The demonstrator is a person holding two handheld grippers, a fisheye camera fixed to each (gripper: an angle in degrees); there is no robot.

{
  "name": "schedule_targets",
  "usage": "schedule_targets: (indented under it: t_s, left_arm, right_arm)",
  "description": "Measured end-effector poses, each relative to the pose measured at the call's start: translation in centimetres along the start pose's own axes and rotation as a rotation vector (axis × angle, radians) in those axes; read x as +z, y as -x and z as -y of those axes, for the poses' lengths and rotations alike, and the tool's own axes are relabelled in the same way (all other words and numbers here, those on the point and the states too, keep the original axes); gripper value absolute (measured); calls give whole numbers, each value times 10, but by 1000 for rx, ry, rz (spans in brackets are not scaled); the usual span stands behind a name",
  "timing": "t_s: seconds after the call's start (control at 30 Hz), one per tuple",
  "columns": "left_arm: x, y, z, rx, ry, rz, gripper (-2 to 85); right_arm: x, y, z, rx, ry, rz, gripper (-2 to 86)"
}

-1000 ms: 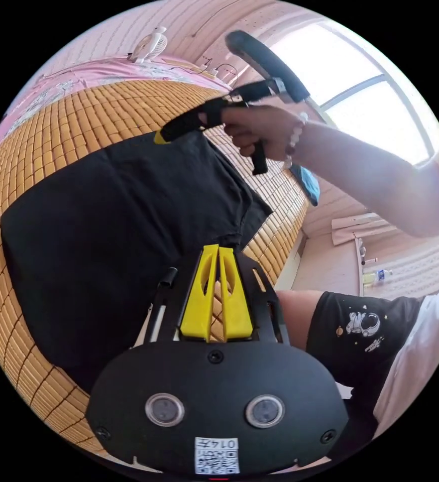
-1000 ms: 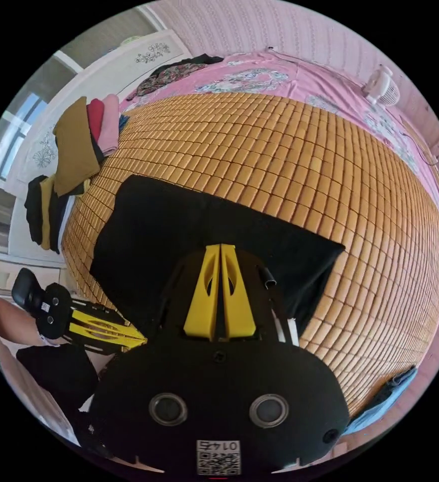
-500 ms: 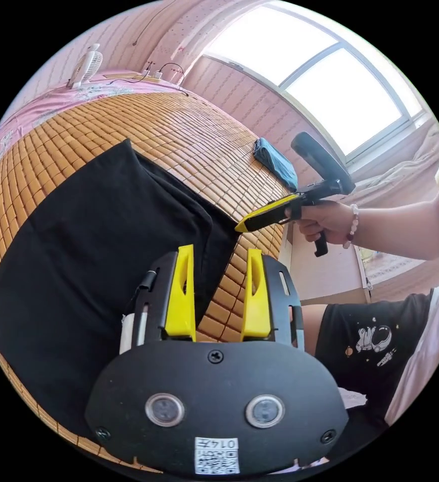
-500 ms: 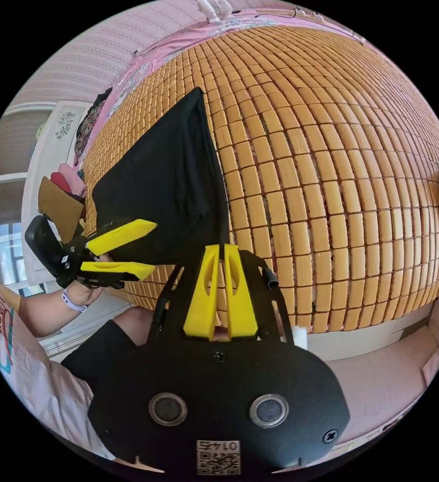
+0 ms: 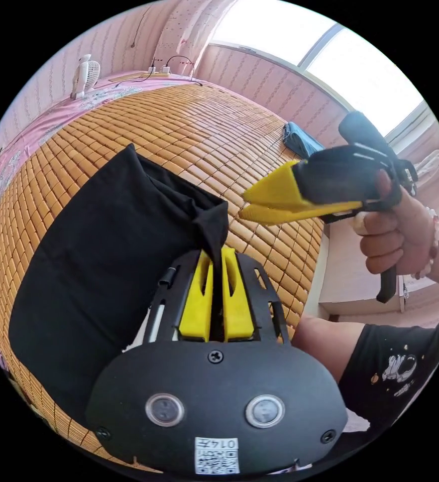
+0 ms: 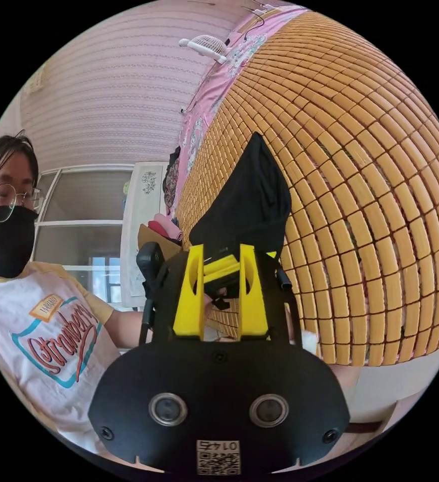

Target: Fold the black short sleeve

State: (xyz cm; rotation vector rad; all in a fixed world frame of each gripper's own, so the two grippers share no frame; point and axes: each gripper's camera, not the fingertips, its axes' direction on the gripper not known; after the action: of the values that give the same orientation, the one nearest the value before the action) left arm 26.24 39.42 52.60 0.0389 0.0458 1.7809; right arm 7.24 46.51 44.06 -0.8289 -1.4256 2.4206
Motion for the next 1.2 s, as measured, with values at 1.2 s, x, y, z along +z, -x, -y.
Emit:
schedule_targets:
  t_s: [1.2]
  left_arm:
    - [-111, 53, -153, -530, -281, -78, 23]
  right_arm:
    - [228, 236, 15, -561, 121, -291, 66]
